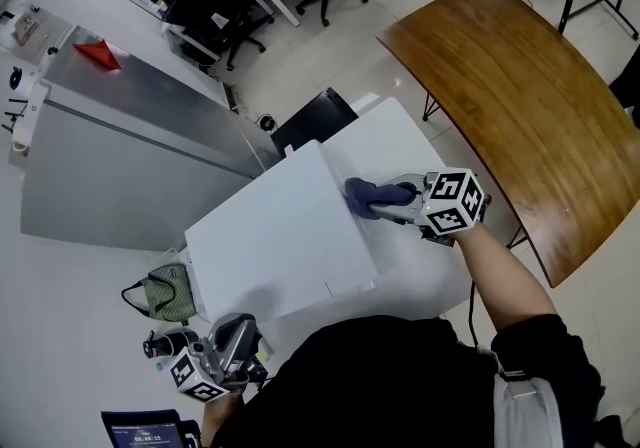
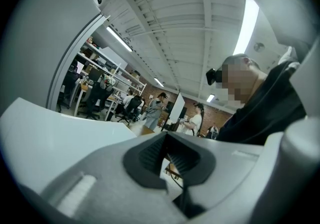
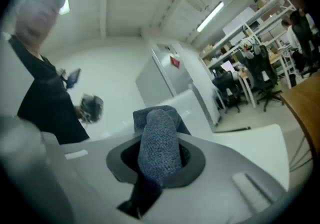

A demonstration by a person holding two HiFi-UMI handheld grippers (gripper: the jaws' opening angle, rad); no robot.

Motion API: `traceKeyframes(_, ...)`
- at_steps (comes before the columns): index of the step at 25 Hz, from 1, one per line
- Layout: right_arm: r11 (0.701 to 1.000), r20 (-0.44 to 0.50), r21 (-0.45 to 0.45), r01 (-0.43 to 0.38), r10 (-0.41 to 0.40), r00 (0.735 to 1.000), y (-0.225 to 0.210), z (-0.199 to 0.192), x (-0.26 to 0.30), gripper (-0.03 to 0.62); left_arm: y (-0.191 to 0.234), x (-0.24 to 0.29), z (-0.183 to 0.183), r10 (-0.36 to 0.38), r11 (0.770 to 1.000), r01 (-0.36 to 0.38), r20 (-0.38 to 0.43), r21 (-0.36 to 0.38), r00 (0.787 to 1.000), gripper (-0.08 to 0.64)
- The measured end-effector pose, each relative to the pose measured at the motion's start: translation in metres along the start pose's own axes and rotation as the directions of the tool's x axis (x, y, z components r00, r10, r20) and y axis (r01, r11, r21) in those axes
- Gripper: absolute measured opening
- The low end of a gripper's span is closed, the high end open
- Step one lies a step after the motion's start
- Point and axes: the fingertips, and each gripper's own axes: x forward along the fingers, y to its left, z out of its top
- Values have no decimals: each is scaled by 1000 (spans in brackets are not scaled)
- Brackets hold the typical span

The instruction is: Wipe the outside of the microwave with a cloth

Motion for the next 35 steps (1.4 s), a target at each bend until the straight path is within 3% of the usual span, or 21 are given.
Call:
traceKeyframes(2, 995, 83, -18, -97, 98, 992, 31, 25, 3, 51, 1, -2, -5, -11, 1000, 11, -5, 4, 1000, 3)
traceKeyframes(5, 993, 59, 3, -121, 120, 991, 32, 9, 10, 51, -2, 0, -6, -23, 1000, 23, -6, 7, 1000, 3)
traceKeyframes(7, 995, 1, 47, -87, 87, 996, 15, -20, 14, 51, -3, 0, -3, -16, 1000, 16, -10, 2, 1000, 3)
traceKeyframes(10, 998, -202, 68, 11, 3, 979, -18, -92, 22, 51, -2, -1, -2, -5, 1000, 5, -9, -6, 1000, 3)
traceKeyframes(14, 989, -387, 66, 131, -96, 917, -51, -159, 28, 49, 0, -8, -10, 1, 1000, -1, -23, -5, 1000, 3)
traceKeyframes(16, 984, -501, -15, 178, -162, 850, -66, -182, 31, 49, 2, -8, -12, 2, 1000, -2, -24, -2, 1000, 3)
traceKeyframes(18, 973, -609, -100, 207, -224, 761, -77, -206, 32, 49, -3, -2, -10, -9, 1000, 8, -23, -6, 1000, 3)
traceKeyframes(19, 969, -638, -128, 213, -245, 730, -80, -212, 32, 49, -5, 1, -9, -16, 1000, 16, -22, -7, 1000, 3)
traceKeyframes(20, 967, -647, -140, 215, -254, 719, -80, -211, 30, 49, -6, 2, -10, -24, 1000, 24, -21, -5, 999, 3)
traceKeyframes(21, 967, -630, -133, 218, -252, 734, -77, -202, 27, 49, -7, 1, -10, -30, 1000, 30, -19, -2, 999, 3)
traceKeyframes(22, 970, -578, -105, 220, -239, 780, -70, -183, 22, 50, -7, -1, -11, -34, 999, 34, -16, 0, 999, 3)
traceKeyframes(23, 975, -483, -58, 214, -215, 849, -58, -154, 15, 51, -7, -2, -10, -36, 999, 36, -12, 2, 999, 3)
traceKeyframes(24, 982, -351, -5, 188, -178, 919, -41, -117, 8, 51, -7, -1, -9, -39, 999, 39, -8, 3, 999, 3)
traceKeyframes(25, 990, -201, 36, 136, -127, 971, -21, -77, 0, 51, -8, 1, -8, -42, 999, 42, -4, 4, 999, 3)
traceKeyframes(26, 996, -63, 53, 67, -64, 996, 2, -41, -6, 51, -7, 3, -8, -45, 999, 45, -2, 3, 999, 3)
traceKeyframes(27, 999, 36, 45, -3, 2, 999, 24, -14, -8, 49, -6, 4, -8, -48, 999, 48, -2, 2, 999, 3)
traceKeyframes(29, 995, 100, 5, -96, 95, 990, 55, 7, -5, 49, -8, 7, -9, -59, 998, 59, -6, 2, 998, 3)
traceKeyframes(32, 996, 45, -10, -85, 85, 995, 52, -15, 0, 49, -14, 11, -6, -71, 997, 71, -10, -1, 997, 3)
traceKeyframes(35, 999, -87, -12, -37, 36, 996, 31, -66, 4, 51, -14, 12, -5, -60, 998, 60, -4, -3, 998, 3)
